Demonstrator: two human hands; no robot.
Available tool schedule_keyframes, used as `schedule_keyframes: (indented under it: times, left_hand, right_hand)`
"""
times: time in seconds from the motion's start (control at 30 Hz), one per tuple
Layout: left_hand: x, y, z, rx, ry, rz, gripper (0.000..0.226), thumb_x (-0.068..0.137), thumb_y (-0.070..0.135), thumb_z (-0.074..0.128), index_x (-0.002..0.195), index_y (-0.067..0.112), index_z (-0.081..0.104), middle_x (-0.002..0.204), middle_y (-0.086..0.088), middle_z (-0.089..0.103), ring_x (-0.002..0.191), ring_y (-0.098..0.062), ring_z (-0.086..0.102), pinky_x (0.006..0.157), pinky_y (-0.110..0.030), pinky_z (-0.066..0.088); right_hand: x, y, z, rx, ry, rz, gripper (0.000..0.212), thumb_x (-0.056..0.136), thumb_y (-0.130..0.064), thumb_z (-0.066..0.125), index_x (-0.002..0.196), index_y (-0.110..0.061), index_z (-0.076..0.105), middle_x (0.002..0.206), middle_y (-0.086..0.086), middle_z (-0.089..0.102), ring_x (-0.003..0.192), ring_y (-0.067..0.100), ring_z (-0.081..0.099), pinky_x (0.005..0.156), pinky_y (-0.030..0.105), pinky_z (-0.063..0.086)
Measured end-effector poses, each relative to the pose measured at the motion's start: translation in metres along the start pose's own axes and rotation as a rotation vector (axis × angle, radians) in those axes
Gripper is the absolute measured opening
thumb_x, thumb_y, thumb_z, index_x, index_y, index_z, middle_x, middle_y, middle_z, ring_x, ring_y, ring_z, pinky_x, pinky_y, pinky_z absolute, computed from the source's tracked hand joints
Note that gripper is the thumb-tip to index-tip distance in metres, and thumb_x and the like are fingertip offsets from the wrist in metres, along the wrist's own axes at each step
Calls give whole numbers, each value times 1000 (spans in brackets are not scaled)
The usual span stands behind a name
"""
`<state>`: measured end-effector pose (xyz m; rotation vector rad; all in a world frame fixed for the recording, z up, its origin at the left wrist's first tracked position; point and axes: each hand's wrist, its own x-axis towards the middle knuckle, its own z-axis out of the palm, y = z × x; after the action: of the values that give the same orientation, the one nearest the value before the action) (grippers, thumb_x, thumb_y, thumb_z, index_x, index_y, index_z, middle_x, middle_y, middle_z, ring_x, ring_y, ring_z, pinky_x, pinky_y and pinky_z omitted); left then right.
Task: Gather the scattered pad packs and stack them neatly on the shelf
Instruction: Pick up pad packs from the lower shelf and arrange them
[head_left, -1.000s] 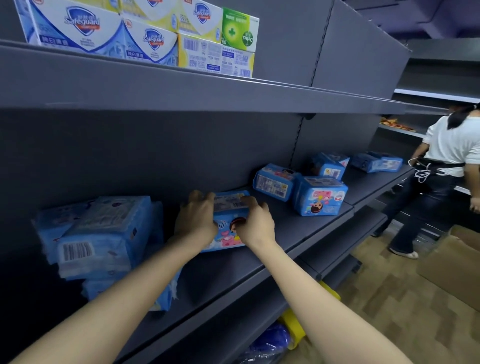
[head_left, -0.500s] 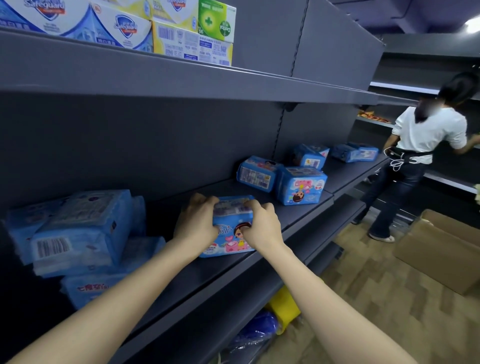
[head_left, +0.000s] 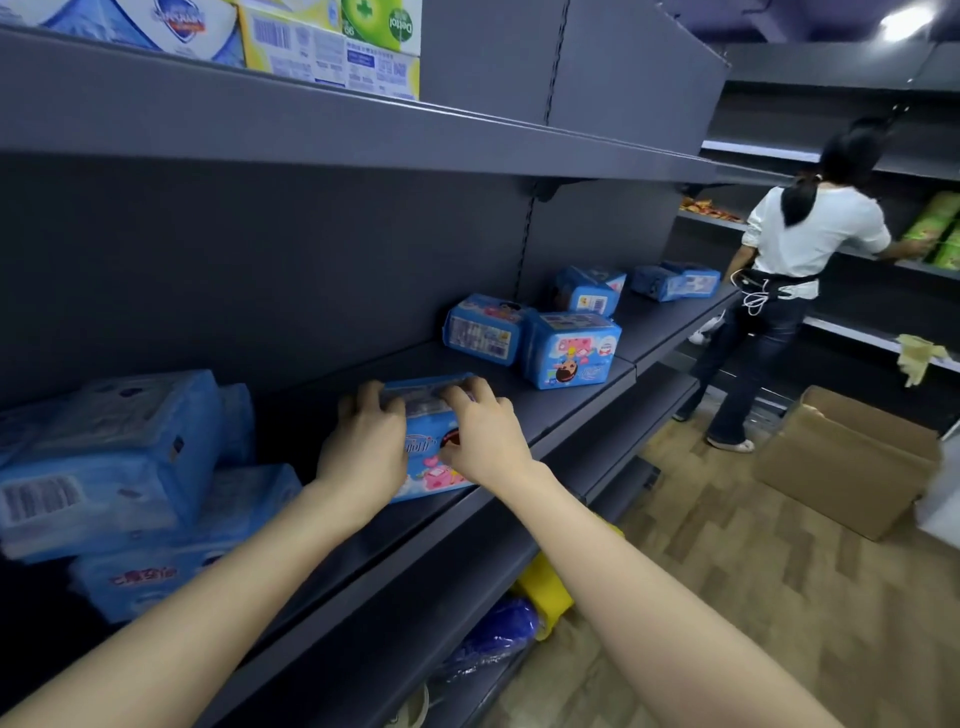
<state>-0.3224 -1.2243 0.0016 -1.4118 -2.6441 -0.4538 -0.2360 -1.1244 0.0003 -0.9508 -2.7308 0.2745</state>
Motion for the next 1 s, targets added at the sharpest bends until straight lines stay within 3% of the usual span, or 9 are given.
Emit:
schedule_keyframes:
  times: [0.1,0.33,0.5,0.67,1.0]
  left_hand:
    - [3,0,2,1,4,7,43,90,17,56,129,5,42,134,-12,35,121,-30,38,89,-34,45]
    - [0,-4,4,-80,18,-5,49,86,17,62,130,6,43,138,-15,31,122,-32,40,91,-35,44]
    - [-3,-2,2,-153,14,-67,52,86,11,64,133,10,43,150,-22,10,133,-39,29,102,-40,37]
    - [-5,-3,-1,-152,9,-66,50,80,7,67,127,7,48,129,-21,39,109,-39,52,87,-41,45]
    - [-39,21,-8,-132,75,-90,45,81,11,66,124,10,53,129,-12,42,107,-37,48,87,-42,45]
  right_hand:
    - [-1,0,1,2,25,-2,65,81,-17,66,140,-17,39,139,10,34,107,38,46,93,35,39]
    - [-4,-4,0,22,40,18,63,84,-10,63,141,-17,38,141,11,32,108,37,42,89,38,41]
    - [-10,-10,-1,55,63,49,60,85,-6,59,140,-16,39,142,13,31,110,38,40,85,35,40]
    - [-19,-15,-2,82,59,59,57,85,-5,59,138,-14,39,140,15,29,109,37,38,82,34,39]
    - [-54,-8,-18,107,15,12,53,86,-7,59,136,-13,40,140,12,28,111,34,37,81,30,35]
